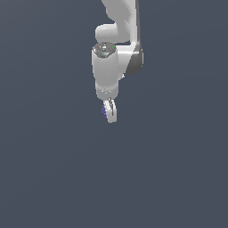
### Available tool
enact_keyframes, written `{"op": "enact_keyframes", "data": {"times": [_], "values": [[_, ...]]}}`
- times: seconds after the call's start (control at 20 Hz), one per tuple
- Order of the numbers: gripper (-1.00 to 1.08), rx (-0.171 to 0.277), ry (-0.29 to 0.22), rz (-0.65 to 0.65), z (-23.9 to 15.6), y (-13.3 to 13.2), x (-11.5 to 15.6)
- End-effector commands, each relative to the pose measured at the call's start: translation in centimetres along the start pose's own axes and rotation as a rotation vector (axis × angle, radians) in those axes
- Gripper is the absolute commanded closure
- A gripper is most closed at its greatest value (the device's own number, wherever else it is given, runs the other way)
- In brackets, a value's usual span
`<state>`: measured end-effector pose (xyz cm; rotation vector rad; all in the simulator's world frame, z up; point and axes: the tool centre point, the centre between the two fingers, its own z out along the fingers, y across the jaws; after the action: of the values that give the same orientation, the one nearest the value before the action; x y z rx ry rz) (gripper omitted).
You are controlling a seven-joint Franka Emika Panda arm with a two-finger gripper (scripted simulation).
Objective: Pick up the object and move it to a goal position.
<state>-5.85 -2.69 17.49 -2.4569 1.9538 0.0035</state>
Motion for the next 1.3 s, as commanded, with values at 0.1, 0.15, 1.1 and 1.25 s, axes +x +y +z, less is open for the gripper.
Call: {"op": "enact_keyframes", "data": {"times": [0.1, 0.15, 1.1, 1.25], "values": [[1.08, 0.0, 0.0, 0.0, -4.5, 1.9, 1.4], [1.08, 0.0, 0.0, 0.001, -5.6, 2.3, 1.8], [1.08, -0.001, 0.003, 0.0, -22.7, 8.6, 7.1], [1.08, -0.001, 0.003, 0.0, -24.1, 9.0, 7.5]]}}
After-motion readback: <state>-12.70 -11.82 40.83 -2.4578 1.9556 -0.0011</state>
